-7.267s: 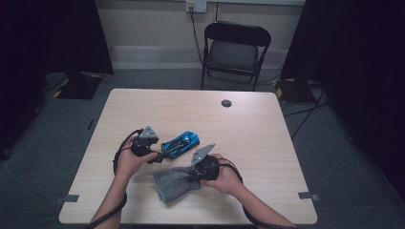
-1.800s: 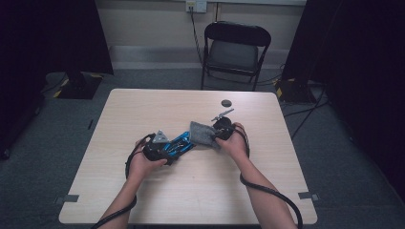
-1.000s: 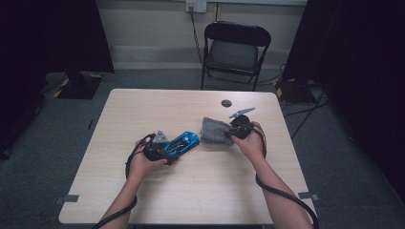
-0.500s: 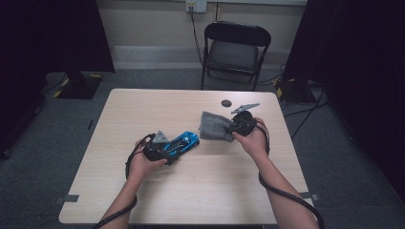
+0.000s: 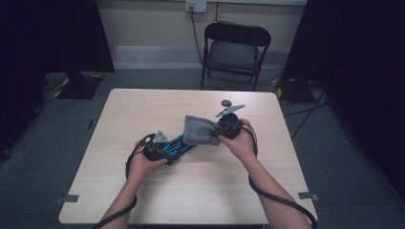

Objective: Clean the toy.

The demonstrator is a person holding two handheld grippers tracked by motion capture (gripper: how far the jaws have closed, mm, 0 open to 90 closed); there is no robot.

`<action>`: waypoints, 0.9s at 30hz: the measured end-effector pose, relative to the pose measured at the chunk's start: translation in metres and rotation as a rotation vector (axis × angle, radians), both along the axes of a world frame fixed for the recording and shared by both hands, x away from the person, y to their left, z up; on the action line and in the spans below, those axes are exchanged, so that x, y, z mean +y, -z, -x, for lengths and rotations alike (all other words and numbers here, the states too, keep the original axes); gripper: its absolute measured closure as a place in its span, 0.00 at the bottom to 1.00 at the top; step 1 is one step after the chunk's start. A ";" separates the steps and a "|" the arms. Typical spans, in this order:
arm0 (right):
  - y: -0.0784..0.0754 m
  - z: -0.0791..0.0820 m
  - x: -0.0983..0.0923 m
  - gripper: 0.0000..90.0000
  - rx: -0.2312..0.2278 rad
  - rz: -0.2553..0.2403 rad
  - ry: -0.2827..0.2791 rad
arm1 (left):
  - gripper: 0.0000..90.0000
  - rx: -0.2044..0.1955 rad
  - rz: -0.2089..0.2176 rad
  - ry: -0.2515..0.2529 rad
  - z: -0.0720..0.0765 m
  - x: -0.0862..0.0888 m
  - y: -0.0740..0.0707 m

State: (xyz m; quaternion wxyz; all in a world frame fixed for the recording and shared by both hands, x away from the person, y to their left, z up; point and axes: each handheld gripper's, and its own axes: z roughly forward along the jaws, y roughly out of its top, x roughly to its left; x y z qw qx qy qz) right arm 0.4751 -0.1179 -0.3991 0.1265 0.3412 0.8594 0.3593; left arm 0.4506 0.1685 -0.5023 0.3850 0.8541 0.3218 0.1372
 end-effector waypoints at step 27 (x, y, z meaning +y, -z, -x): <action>0.032 0.011 0.088 0.87 0.054 0.065 -0.134 | 0.27 -0.002 -0.002 -0.001 0.000 0.000 0.000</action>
